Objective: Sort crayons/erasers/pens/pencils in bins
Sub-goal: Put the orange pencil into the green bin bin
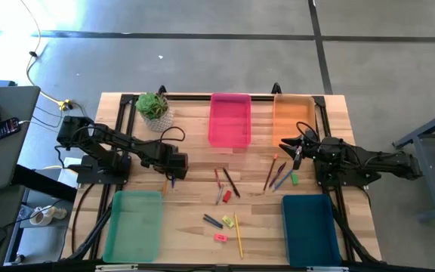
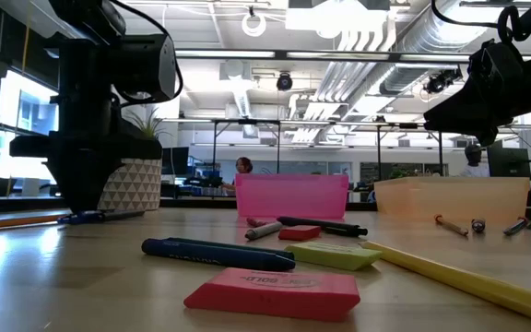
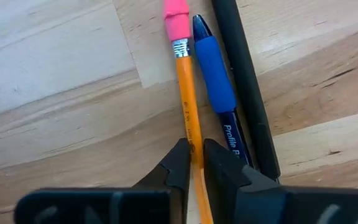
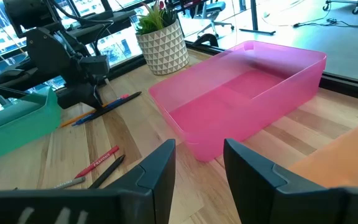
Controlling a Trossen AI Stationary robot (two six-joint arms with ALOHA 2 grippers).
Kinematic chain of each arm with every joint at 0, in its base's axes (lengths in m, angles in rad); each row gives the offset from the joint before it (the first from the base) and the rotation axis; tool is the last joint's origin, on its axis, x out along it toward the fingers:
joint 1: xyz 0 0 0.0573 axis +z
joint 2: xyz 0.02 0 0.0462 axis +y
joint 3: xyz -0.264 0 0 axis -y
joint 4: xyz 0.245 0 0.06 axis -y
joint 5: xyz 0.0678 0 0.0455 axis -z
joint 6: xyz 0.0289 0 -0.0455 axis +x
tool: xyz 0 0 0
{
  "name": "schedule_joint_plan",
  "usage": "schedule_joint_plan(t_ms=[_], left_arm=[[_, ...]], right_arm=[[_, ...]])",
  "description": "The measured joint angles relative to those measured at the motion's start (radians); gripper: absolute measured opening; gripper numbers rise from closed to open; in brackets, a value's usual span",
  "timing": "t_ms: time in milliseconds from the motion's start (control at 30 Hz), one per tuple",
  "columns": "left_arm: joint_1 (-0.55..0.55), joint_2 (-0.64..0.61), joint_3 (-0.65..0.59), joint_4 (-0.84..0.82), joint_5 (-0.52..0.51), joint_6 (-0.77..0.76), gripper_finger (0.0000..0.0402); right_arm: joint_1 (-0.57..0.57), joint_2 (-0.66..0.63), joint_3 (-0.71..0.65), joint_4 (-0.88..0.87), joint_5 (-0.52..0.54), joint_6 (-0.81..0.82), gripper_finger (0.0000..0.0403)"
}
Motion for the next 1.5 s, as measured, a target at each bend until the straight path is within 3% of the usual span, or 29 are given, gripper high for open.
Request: schedule_joint_plan(t_ms=[467,667,867,1267,1500], left_arm=[[0.000,-0.011,-0.003,-0.002,-0.031,0.011,0.0007],[0.006,-0.079,-0.008,-0.021,-0.116,0.011,0.0007],[0.020,-0.189,-0.007,-0.050,-0.100,0.016,0.0007],[0.070,-0.518,-0.005,-0.104,0.002,0.081,0.0007],[0.043,-0.662,-0.003,-0.103,0.230,0.069,0.0007]], right_arm=[[0.000,0.000,0.000,0.000,0.000,0.000,0.0128],[0.000,0.000,0.000,0.000,0.000,0.000,0.0128],[0.000,0.000,0.000,0.000,0.000,0.000,0.0128],[0.000,0.000,0.000,0.000,0.000,0.000,0.0128],[0.000,0.000,0.000,0.000,0.000,0.000,0.0128]])
